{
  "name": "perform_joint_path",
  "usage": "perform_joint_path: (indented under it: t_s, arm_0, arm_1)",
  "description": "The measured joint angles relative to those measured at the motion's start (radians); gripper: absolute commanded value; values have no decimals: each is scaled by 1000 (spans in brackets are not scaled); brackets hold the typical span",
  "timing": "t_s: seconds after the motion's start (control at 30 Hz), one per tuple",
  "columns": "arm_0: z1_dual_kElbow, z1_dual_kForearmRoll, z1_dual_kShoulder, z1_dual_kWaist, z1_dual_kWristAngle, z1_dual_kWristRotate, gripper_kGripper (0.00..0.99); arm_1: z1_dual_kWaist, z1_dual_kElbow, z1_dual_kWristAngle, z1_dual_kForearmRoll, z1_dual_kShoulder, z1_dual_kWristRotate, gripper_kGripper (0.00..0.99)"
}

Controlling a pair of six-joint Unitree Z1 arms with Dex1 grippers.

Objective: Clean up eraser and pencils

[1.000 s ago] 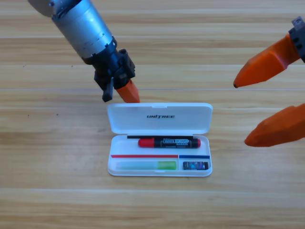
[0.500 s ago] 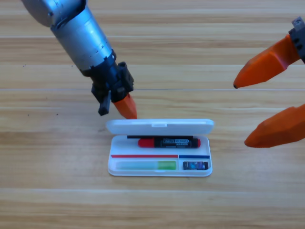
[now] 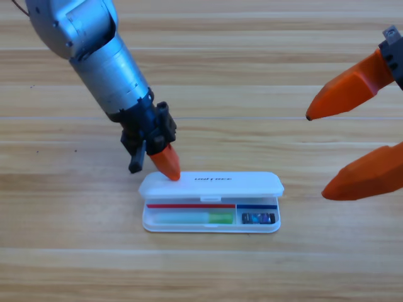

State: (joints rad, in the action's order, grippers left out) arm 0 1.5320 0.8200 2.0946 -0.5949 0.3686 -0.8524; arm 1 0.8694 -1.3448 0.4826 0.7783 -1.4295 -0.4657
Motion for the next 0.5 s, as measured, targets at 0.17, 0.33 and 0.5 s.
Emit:
perform_joint_path:
  t_s: [0.17, 0.33, 0.5]
  arm_0:
    - [-36, -36, 0, -14, 0, -1, 0]
    - [-64, -71, 0, -38, 0, -1, 0]
    - [-84, -99, 0, -54, 0, -1, 0]
  arm_1:
    - [3, 0, 0, 0, 0, 0, 904]
    - [3, 0, 0, 0, 0, 0, 904]
    - [5, 0, 0, 0, 0, 0, 904]
